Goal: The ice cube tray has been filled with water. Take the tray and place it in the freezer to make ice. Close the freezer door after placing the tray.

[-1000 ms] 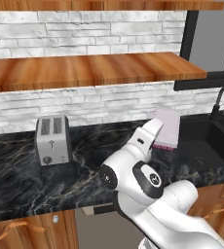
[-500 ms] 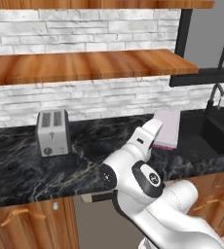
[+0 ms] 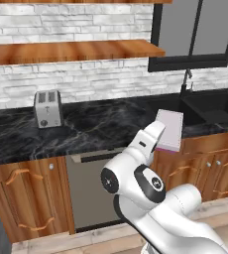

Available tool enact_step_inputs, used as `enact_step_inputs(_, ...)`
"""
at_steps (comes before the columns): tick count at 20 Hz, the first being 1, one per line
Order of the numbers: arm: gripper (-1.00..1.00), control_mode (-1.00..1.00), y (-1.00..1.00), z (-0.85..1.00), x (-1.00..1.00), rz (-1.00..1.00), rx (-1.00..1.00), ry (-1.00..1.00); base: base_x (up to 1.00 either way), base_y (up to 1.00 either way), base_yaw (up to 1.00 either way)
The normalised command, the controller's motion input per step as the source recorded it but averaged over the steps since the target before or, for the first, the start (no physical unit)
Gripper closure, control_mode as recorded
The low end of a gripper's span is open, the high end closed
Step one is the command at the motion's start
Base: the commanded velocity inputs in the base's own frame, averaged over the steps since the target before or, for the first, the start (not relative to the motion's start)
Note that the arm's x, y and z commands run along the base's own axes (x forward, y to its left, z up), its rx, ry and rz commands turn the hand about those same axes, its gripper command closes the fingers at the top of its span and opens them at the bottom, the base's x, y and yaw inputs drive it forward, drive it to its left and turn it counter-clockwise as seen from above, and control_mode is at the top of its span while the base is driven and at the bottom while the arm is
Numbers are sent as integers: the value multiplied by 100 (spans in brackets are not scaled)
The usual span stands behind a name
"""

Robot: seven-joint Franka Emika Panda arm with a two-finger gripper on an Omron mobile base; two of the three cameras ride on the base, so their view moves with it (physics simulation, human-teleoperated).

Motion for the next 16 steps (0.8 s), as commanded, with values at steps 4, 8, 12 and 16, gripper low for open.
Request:
enact_step_inputs(4, 100, 100, 0, 0, 0, 0, 0, 0, -76, -31, -35)
enact_step_inputs(8, 100, 100, 0, 0, 0, 0, 0, 0, -51, -25, -43)
enact_step_inputs(12, 100, 100, 0, 0, 0, 0, 0, 0, -33, -20, -50)
enact_step_inputs(16, 100, 100, 0, 0, 0, 0, 0, 0, -33, -9, -55)
